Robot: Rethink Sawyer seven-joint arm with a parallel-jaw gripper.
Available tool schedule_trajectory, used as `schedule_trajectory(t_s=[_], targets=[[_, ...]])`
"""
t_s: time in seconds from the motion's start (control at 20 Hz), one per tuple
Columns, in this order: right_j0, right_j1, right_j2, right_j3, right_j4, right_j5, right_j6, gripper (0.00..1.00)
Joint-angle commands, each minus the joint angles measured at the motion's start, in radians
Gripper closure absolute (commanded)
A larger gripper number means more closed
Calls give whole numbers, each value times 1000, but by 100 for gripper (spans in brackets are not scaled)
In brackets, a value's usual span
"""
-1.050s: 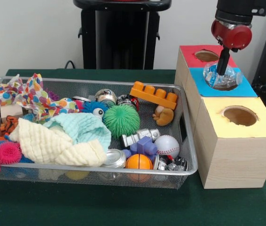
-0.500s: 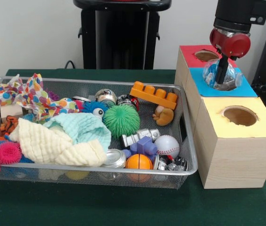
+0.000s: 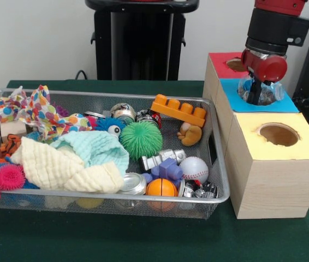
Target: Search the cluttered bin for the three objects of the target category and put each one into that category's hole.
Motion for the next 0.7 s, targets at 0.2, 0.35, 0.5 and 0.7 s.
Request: schedule_trajectory(t_s=[0.2,0.35,0.5,0.7], targets=[[-50,70,142,12,46,-59,194,100],[-56,68,149,15,41,-70,193,100],[-62,65,153,19,37,-75,191,100],[-69,68,158,17,32,-87,186,100]])
